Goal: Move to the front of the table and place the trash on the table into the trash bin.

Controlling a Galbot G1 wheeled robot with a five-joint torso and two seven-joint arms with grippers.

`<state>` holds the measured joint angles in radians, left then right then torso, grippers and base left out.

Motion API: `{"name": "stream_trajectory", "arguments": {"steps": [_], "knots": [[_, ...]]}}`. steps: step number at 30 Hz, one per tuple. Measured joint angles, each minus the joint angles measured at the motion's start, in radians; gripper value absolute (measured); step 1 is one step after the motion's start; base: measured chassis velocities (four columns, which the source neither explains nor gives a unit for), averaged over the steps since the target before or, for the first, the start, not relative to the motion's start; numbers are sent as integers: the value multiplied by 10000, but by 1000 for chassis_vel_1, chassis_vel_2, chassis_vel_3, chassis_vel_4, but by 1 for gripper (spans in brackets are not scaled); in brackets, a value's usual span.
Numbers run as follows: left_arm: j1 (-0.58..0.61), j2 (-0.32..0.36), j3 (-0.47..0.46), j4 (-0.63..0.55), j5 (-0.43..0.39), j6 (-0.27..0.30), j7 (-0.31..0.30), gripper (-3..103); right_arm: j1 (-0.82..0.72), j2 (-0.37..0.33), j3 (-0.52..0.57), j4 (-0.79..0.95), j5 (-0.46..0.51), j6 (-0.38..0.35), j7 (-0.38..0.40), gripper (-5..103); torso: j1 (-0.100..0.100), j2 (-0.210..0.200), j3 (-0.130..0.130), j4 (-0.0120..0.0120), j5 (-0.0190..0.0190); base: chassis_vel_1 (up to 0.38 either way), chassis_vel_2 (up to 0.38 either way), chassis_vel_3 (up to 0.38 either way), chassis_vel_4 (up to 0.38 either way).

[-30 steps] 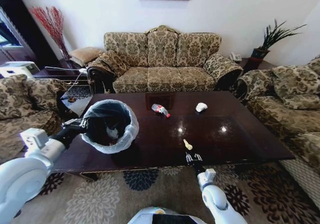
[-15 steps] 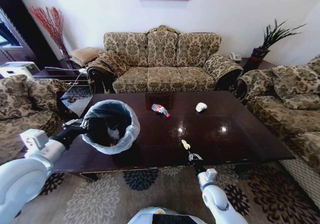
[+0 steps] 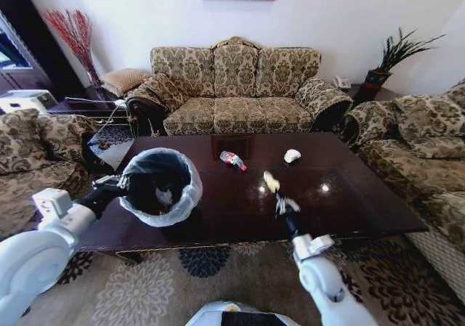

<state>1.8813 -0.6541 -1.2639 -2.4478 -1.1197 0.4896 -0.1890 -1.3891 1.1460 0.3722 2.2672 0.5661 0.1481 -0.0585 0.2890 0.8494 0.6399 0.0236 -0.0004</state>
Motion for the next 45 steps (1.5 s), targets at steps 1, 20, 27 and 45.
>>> {"name": "stream_trajectory", "arguments": {"steps": [1,20,27,45], "knots": [[-2,212,1,0,-155,64,89,3,120,-198,-51,527,357,-172,-145,0,0,1,0,-2,-1,0,0,0,0],[-274,990,20,-530,-1196,398,1114,3,583,-1395,-2041,1900,982,-1986,-3120,5,0,1,0,-3,4,0,0,0,0],[-148,599,36,-535,-1150,393,1170,3,566,-1189,-2362,1681,575,-2011,-3001,32,0,0,0,-2,3,0,0,0,0],[-407,-573,-503,-444,-308,-11,965,3,1100,-634,-927,-1323,374,-1891,1056,96,0,0,0,-2,6,0,0,0,0]]}}
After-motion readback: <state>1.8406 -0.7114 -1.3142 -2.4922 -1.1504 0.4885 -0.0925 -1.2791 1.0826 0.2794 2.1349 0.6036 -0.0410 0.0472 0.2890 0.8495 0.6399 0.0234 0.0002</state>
